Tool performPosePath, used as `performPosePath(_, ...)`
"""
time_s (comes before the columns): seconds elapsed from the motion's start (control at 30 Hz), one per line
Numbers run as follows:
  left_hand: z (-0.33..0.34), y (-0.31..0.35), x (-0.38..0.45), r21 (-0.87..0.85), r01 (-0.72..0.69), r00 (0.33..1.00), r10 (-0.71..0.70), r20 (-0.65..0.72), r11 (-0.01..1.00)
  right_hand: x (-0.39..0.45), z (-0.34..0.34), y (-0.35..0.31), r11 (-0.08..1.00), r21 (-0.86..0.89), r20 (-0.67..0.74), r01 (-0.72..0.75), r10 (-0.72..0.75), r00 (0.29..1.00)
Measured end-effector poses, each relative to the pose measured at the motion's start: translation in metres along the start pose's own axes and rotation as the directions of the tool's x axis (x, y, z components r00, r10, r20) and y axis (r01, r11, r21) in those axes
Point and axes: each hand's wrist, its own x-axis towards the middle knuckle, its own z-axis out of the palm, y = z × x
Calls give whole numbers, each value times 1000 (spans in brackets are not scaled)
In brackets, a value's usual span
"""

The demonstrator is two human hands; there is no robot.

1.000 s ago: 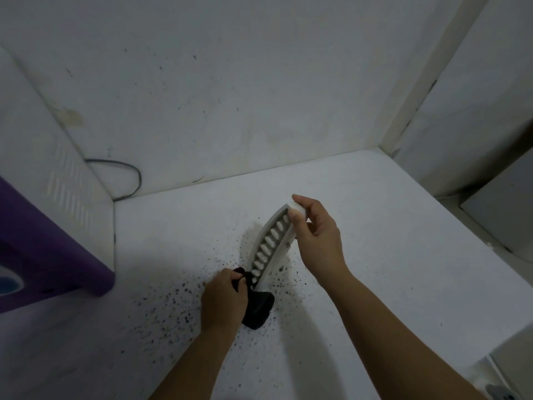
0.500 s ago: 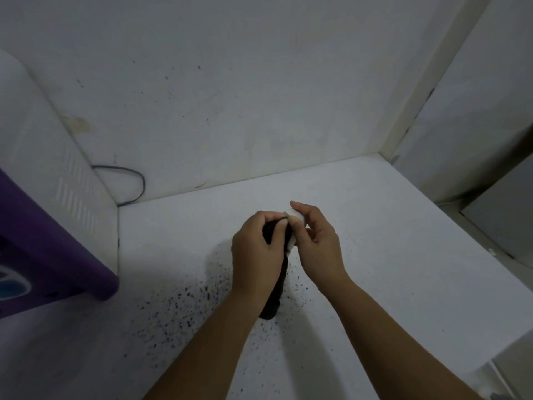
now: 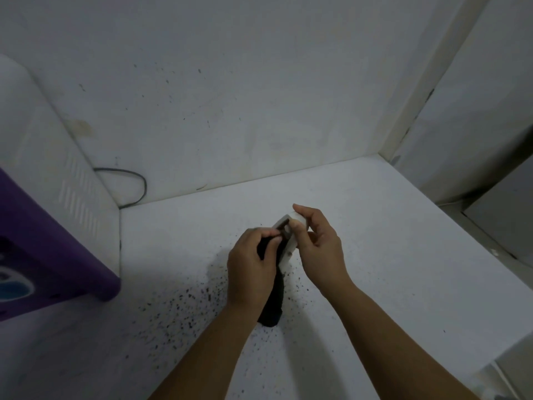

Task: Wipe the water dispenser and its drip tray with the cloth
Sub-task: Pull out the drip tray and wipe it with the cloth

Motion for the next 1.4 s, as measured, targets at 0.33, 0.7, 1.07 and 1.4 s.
performPosePath(0.33, -57, -94, -47, 185, 527, 850, -510, -132, 830, 9, -3, -32, 999, 38, 304, 0, -12, 952)
performPosePath(0.7, -75, -88, -21, 90, 561, 826, -564, 4, 823, -7, 5, -56, 977, -90, 624, 191, -94, 776)
performPosePath(1.07, -81, -70, -32, 15, 407, 909, -407, 85, 913, -11, 4, -59, 939, -161, 745, 303, -85, 662)
performPosePath(1.4, -96, -51, -32, -64, 220, 937, -192, 291, 973, 0, 15, -64, 996, 68, 624, 55, -86, 777)
